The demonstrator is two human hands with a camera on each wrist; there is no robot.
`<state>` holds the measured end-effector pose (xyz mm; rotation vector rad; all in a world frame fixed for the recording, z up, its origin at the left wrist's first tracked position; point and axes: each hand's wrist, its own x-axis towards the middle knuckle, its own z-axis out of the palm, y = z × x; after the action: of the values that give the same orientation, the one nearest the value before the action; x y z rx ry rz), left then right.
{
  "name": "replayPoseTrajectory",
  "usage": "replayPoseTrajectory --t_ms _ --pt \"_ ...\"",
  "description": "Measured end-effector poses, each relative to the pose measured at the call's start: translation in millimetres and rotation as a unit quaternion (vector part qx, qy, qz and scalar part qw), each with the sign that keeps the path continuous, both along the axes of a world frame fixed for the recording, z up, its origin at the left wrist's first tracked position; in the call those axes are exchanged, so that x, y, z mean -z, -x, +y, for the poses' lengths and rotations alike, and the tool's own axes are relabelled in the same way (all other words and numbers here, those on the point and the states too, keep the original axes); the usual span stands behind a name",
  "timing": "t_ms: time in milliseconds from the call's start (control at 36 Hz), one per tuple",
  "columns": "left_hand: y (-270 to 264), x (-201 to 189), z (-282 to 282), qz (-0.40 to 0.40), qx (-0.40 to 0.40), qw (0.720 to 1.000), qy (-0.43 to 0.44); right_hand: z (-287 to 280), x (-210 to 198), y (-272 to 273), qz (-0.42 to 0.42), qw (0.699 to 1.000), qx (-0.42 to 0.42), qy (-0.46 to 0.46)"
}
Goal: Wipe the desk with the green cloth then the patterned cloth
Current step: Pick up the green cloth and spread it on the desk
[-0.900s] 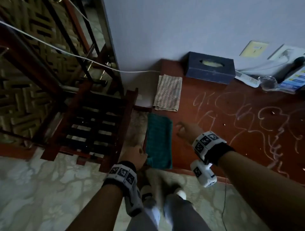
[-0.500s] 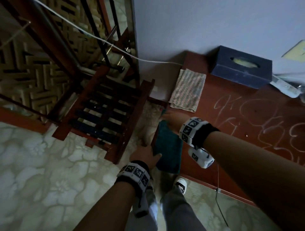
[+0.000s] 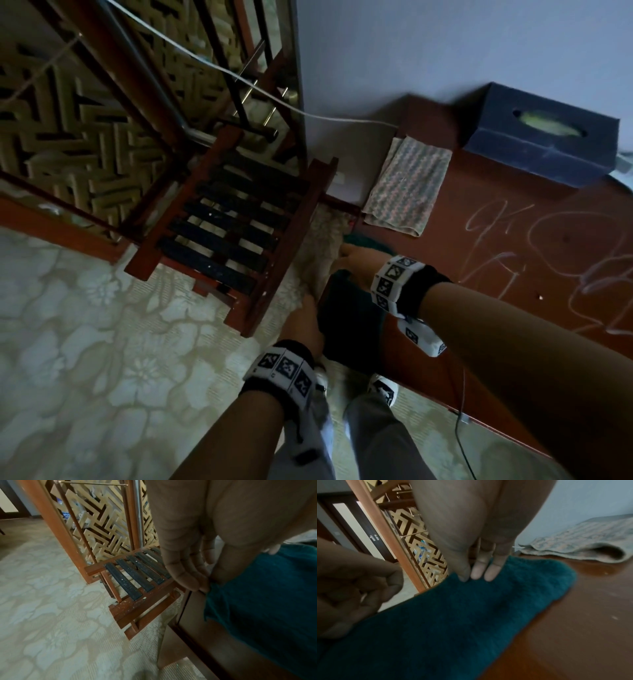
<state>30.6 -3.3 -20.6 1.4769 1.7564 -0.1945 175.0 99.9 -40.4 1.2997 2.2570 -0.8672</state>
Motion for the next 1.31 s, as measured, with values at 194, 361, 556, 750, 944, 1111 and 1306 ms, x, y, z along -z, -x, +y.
replayPoseTrajectory --t_ms 194,361,556,750,944,1111,1306 --pt "15 -4 2 -0.028 0.017 0.999 0.032 -5 -21 -26 0.010 0.999 -0.010 -0.047" --pt "23 -24 12 -0.043 0.064 0.997 -0.023 -16 -39 -47 -0.025 0.997 0.014 -0.072" --pt "14 -59 31 -0.122 0.099 0.985 -0.065 -35 -70 -83 0.011 0.987 0.104 -0.126" --pt "-10 -98 49 -0.183 0.145 0.966 -0.114 -59 -114 -124 -0.018 0.970 0.200 -0.136" --pt "-47 -136 68 -0.238 0.140 0.947 -0.167 -81 -149 -163 0.021 0.950 0.271 -0.157" --pt "-87 -175 84 -0.285 0.159 0.911 -0.250 -86 -175 -207 0.049 0.930 0.306 -0.199" --pt "-144 -190 111 -0.255 0.191 0.892 -0.320 -78 -198 -275 0.089 0.926 0.293 -0.221"
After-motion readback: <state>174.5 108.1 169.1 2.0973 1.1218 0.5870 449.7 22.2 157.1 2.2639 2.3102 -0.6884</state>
